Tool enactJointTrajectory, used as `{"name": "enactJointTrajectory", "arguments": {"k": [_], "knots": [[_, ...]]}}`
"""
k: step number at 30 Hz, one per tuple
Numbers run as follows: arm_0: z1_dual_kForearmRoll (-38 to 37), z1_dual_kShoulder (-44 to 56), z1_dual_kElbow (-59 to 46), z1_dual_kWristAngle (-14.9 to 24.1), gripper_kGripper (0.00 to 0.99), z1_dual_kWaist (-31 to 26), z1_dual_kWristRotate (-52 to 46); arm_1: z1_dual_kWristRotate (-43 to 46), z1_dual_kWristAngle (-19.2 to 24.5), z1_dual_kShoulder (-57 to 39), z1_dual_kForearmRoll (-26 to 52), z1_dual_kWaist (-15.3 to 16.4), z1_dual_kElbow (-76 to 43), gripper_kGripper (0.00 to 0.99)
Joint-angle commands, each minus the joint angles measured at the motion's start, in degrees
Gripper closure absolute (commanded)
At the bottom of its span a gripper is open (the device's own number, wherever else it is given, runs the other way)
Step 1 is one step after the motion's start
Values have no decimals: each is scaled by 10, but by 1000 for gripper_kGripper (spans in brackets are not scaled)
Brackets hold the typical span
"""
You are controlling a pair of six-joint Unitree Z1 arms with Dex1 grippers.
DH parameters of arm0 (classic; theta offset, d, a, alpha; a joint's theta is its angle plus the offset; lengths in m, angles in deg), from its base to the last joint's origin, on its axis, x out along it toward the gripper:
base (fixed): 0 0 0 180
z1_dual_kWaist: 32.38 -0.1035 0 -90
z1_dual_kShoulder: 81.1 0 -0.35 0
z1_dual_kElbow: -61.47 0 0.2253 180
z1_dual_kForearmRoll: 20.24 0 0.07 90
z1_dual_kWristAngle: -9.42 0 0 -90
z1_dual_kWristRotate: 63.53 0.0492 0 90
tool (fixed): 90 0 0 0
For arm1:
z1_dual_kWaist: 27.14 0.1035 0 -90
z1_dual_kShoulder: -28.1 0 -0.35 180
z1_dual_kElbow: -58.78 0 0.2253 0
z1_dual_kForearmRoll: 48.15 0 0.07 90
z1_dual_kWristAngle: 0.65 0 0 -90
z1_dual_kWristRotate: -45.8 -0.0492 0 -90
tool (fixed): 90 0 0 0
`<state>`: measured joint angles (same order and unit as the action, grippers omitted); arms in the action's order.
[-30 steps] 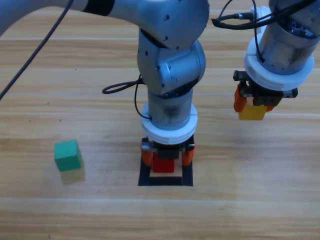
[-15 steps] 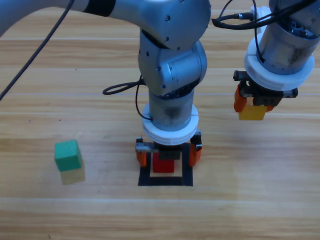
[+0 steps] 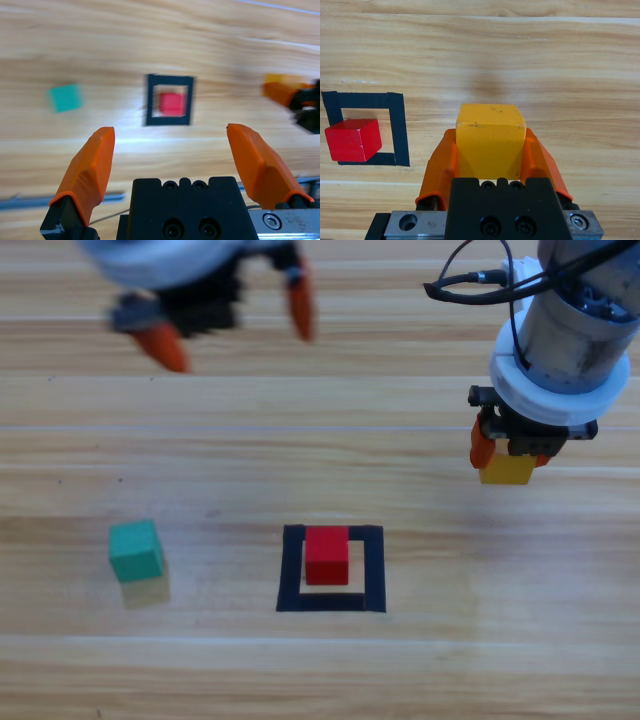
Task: Stack the blocks in the rectangular block: red at the bottom, yellow in the middle, green on top
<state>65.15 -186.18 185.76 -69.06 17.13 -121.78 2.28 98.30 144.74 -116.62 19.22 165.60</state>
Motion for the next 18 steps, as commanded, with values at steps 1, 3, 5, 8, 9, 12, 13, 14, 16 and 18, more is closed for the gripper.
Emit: {"name": "enactJointTrajectory", "arguments": {"k": [1, 3, 5, 8, 9, 12, 13, 14, 16, 18], "knots": [[6, 102, -129, 10, 31, -63, 1, 0, -19, 12, 9, 38, 1, 801], [5, 113, -159, 9, 31, -76, 4, 0, -24, 24, 9, 47, 13, 801], [4, 121, -186, 6, 31, -87, 11, -1, -22, 38, 8, 57, 27, 801], [-11, 135, -224, 3, 31, -94, 14, -4, -20, 58, 4, 72, 46, 801], [-18, 140, -237, 2, 31, -96, 16, -8, -19, 65, 0, 77, 55, 801], [-28, 146, -254, -4, 31, -100, 20, -16, -17, 89, -25, 93, 98, 801], [-29, 148, -256, -5, 31, -100, 20, -18, -16, 101, -38, 98, 116, 801], [-29, 148, -256, -6, 31, -99, 21, -22, -15, 112, -52, 105, 138, 801], [-30, 148, -256, -8, 31, -100, 23, -27, -15, 135, -73, 113, 176, 801], [-31, 148, -259, -12, 31, -103, 27, -31, -15, 159, -92, 118, 212, 801]]}}
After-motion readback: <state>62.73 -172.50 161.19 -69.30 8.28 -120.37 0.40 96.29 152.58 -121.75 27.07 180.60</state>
